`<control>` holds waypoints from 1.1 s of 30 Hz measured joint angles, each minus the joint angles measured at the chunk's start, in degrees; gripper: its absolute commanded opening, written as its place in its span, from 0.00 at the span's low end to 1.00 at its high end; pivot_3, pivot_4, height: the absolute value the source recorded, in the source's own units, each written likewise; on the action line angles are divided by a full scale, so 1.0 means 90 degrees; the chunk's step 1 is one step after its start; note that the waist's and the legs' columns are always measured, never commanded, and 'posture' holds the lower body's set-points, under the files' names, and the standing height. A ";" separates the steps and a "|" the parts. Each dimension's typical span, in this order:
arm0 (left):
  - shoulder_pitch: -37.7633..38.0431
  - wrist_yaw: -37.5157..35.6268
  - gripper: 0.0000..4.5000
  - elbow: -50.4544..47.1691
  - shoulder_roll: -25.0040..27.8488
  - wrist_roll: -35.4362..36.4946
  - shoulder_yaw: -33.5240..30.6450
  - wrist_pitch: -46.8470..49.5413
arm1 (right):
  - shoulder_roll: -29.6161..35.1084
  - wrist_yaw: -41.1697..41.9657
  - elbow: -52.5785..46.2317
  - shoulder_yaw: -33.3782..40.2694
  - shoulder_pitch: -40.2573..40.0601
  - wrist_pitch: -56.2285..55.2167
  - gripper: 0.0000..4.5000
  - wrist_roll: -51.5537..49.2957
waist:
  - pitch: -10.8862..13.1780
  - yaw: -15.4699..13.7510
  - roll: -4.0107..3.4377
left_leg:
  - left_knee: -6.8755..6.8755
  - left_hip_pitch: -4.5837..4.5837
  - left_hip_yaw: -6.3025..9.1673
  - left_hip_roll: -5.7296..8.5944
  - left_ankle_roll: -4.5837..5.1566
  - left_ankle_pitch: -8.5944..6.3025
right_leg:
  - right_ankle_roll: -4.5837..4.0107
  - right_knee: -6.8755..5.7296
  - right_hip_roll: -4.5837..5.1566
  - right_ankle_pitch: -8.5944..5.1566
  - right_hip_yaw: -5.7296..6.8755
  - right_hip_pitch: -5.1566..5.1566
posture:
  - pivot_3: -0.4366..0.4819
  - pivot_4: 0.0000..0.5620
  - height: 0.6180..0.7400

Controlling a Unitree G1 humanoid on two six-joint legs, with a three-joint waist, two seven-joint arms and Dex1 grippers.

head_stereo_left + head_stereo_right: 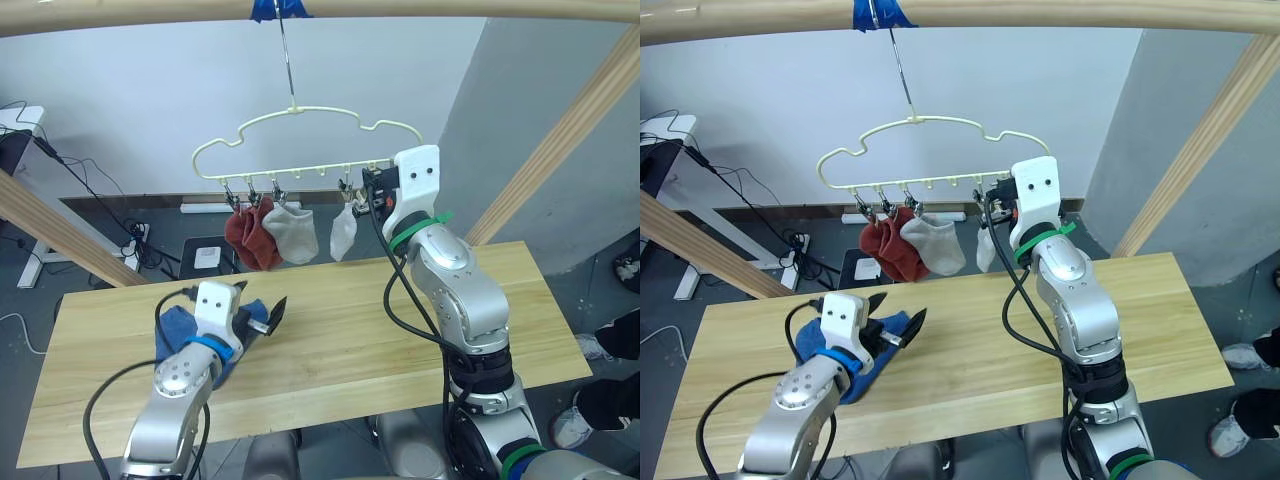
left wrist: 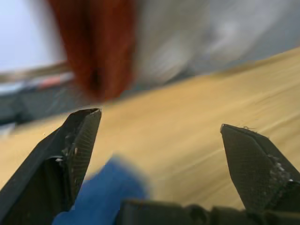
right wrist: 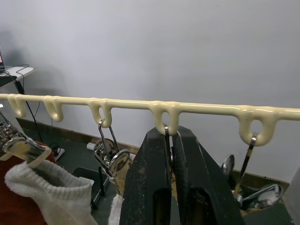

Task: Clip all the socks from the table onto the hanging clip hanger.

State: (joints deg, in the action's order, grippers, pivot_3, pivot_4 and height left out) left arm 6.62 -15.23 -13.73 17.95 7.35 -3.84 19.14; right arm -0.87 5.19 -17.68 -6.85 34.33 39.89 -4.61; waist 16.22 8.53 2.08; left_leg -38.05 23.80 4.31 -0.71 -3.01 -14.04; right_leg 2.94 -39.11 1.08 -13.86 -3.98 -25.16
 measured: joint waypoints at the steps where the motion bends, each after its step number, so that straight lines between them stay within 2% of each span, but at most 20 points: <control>1: 0.0022 0.0040 0.99 0.0095 0.0014 -0.0041 -0.0033 0.0022 | 0.0001 0.0019 0.0000 -0.0005 0.0000 0.0029 0.00 -0.0004 | 0.0000 -0.0004 0.0000 | 0.0000 -0.0001 -0.0001 0.0001 0.0003 0.0002 | 0.0000 0.0000 0.0000 0.0000 -0.0001 0.0002 | 0.27 0.43 1.00; 10: 0.0340 -0.0192 0.99 0.0978 0.0235 -0.0297 0.0027 -0.0244 | 0.0043 0.0108 -0.0025 -0.0003 0.0002 0.0116 0.00 -0.0004 | -0.0001 -0.0005 -0.0001 | 0.0000 -0.0002 -0.0005 0.0000 0.0004 0.0003 | 0.0000 0.0002 0.0000 0.0000 -0.0003 0.0002 | 0.25 0.45 1.00; 20: -0.0334 -0.0304 0.99 0.1683 0.0294 -0.0379 0.0025 -0.0317 | 0.0043 0.0108 -0.0082 -0.0019 0.0004 0.0212 0.00 -0.0003 | -0.0003 -0.0004 -0.0003 | 0.0001 -0.0003 -0.0004 0.0000 0.0005 0.0003 | 0.0000 0.0004 0.0000 0.0000 -0.0002 0.0003 | 0.24 0.45 1.00; 23: -0.0378 -0.0347 0.89 0.1736 0.0297 -0.0346 0.0020 -0.0201 | 0.0042 0.0107 -0.0090 -0.0022 0.0004 0.0221 0.00 -0.0002 | -0.0007 0.0004 -0.0007 | 0.0002 -0.0005 -0.0004 0.0000 0.0005 0.0003 | 0.0000 0.0004 0.0001 0.0000 -0.0002 0.0004 | 0.24 0.45 1.00; 25: -0.0396 -0.0350 0.75 0.1757 0.0279 -0.0296 -0.0010 -0.0099 | 0.0043 0.0107 -0.0092 -0.0047 0.0004 0.0223 0.00 0.0001 | -0.0009 0.0015 -0.0007 | 0.0002 -0.0008 -0.0004 -0.0001 0.0005 0.0003 | 0.0000 0.0003 0.0001 0.0000 -0.0002 0.0006 | 0.24 0.45 1.00; 28: -0.0399 -0.0375 0.63 0.1752 0.0253 -0.0168 -0.0116 0.0052 | 0.0051 0.0106 -0.0101 -0.0104 0.0003 0.0223 0.00 0.0003 | -0.0013 0.0050 -0.0010 | 0.0002 -0.0016 -0.0005 -0.0001 0.0005 0.0004 | 0.0000 0.0003 0.0000 0.0000 -0.0003 0.0013 | 0.24 0.45 1.00; 33: -0.0379 -0.0521 0.52 0.1717 0.0263 -0.0056 -0.0186 0.0212 | 0.0053 0.0102 -0.0109 -0.0125 0.0004 0.0223 0.00 0.0003 | -0.0021 0.0103 -0.0024 | 0.0003 -0.0019 -0.0008 -0.0001 0.0006 0.0004 | 0.0001 0.0004 0.0000 0.0000 -0.0005 0.0015 | 0.24 0.45 1.00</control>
State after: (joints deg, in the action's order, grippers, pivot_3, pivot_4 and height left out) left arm 3.21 -19.92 1.72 20.32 6.85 -5.52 21.05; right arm -0.40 6.11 -18.66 -7.97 34.36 41.90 -4.59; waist 16.03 9.46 1.87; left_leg -38.02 23.63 4.25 -0.72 -2.95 -14.01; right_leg 2.95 -39.08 1.09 -13.86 -4.02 -25.03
